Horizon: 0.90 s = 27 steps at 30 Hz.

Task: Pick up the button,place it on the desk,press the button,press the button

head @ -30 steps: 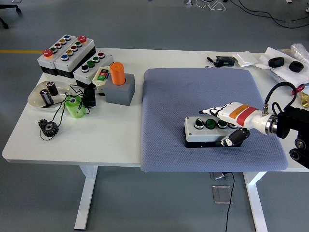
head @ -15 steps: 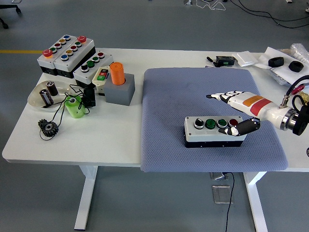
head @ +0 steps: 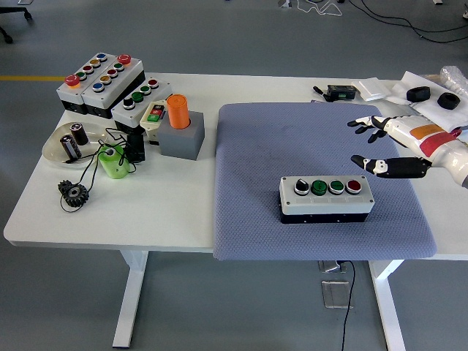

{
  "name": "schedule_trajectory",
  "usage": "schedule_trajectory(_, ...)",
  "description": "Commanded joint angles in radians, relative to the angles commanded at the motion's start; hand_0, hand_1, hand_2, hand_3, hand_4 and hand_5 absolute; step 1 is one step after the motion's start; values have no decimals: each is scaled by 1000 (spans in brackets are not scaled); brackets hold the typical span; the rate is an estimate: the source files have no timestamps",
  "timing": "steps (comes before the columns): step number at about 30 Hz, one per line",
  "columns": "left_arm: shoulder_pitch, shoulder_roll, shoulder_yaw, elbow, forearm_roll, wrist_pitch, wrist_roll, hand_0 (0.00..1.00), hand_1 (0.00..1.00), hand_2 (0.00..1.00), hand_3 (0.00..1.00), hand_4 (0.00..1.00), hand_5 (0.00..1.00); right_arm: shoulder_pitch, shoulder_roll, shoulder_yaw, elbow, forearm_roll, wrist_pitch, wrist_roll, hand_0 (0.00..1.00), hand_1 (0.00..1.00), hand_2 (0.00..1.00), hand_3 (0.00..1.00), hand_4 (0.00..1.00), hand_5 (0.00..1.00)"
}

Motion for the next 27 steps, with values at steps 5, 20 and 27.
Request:
schedule_trajectory(5, -2, 0, -5, 0, 3, 0, -1, 659, 715, 713, 508, 328, 998, -21, -11, 11, 12, 2, 47, -24, 74, 2, 78, 697, 635, 789)
schedule_trajectory(20, -1, -1, -1, 0, 0, 0, 0, 658, 714, 713, 507, 326, 998, -29, -1, -22, -17, -21, 106, -56, 75, 2, 70, 686, 608, 782)
schedule_trajectory(27, -3, -1, 2, 0, -3, -1, 0, 657, 714, 713, 508, 325, 998, -33, 11, -43, -26, -28, 118, -60, 78, 2, 70, 684, 597, 787)
